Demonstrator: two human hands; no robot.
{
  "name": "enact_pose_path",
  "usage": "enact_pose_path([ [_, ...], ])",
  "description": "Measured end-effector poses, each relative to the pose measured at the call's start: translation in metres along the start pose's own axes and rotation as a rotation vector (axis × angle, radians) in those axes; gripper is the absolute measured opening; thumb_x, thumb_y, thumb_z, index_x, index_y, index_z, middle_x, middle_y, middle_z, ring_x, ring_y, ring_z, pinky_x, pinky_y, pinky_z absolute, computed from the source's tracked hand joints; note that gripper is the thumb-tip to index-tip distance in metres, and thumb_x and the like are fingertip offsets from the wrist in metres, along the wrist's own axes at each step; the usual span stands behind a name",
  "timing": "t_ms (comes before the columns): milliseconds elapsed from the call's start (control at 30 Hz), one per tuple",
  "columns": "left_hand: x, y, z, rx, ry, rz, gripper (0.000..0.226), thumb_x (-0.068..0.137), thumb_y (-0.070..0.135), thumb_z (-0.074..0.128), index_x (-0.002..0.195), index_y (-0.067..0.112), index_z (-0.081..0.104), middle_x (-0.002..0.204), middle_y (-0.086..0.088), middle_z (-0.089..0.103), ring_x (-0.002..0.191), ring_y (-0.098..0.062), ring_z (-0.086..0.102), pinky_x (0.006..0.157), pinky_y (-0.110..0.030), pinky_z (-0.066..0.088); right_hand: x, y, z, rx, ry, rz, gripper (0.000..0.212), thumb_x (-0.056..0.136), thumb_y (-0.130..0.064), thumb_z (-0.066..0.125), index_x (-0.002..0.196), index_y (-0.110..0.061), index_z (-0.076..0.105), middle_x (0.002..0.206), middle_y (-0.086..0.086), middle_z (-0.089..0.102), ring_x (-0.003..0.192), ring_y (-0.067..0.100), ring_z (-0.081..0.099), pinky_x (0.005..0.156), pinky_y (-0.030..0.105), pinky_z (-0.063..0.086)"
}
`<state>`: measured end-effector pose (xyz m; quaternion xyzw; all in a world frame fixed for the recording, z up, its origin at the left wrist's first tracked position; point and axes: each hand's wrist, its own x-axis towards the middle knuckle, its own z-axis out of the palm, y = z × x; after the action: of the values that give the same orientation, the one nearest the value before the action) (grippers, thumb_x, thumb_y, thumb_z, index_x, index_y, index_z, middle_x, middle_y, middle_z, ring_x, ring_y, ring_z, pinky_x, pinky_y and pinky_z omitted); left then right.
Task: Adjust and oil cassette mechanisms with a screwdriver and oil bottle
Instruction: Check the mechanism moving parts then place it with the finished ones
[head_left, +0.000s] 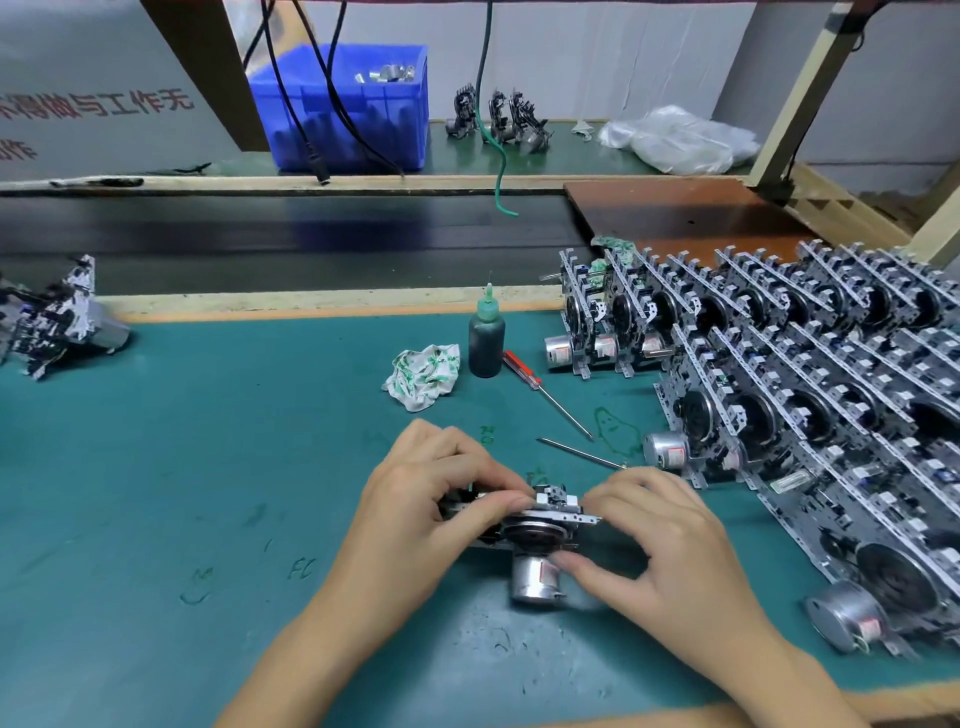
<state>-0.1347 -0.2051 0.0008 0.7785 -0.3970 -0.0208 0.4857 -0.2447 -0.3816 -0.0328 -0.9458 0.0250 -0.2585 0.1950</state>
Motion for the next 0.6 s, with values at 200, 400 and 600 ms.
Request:
enact_pose_path([
  [200,-0.002,-0.002,-0.024,0.158,-0.028,0.082,0.022,0.079,0.049,0.058,0.087,0.036,0.073,0.087,0.018,0.058,0.085,-0.001,0.052,0.074,-0.01,0.037,0.028,-0.021,-0.025,0.067,-0.044,-0.102,0.034,0.083,-0.053,0.053,0.082,-0.02,0.057,0.075,-0.013,0.05,0.07,0.002,0.046,0.061,0.022,0.039],
  [400,0.001,0.007,-0.042,0.481,-0.135,0.263,0.029,0.087,0.044,0.048,0.086,0.028,0.072,0.08,0.015,0.059,0.07,-0.008,0.056,0.053,-0.029,0.049,0.064,-0.038,-0.029,-0.203,-0.286,-0.33,0.034,0.084,-0.053,0.044,0.072,-0.021,0.046,0.053,-0.006,0.053,0.044,0.023,0.05,0.038,0.026,0.034],
  [600,0.006,0.008,-0.042,0.516,-0.187,0.327,0.031,0.091,0.04,0.043,0.087,0.025,0.07,0.081,0.012,0.058,0.071,-0.009,0.055,0.055,-0.028,0.049,0.063,-0.037,-0.025,-0.194,-0.35,-0.366,0.033,0.089,-0.042,0.054,0.07,-0.021,0.038,0.053,-0.002,0.055,0.046,0.028,0.05,0.04,0.028,0.03],
])
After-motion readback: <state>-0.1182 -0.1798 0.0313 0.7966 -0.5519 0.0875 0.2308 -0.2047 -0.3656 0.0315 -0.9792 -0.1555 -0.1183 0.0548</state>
